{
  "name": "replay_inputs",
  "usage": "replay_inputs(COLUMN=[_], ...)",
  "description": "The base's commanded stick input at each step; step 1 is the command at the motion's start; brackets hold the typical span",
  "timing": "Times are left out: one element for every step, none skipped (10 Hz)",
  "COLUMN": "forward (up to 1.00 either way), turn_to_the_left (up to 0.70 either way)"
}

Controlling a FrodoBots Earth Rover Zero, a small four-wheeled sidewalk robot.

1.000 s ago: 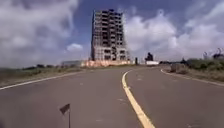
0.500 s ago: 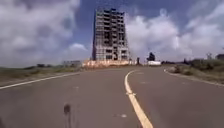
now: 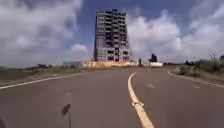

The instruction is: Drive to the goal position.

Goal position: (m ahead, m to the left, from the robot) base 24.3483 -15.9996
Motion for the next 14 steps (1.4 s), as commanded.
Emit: replay_inputs(forward=[1.00,1.00,1.00,1.00,1.00,1.00,1.00,1.00,1.00,1.00,1.00,1.00,1.00,1.00], turn_to_the_left=[0.00,0.00,0.00,0.00,0.00,0.00,-0.40,-0.40,-0.40,-0.40,-0.38,-0.18,0.00,0.00])
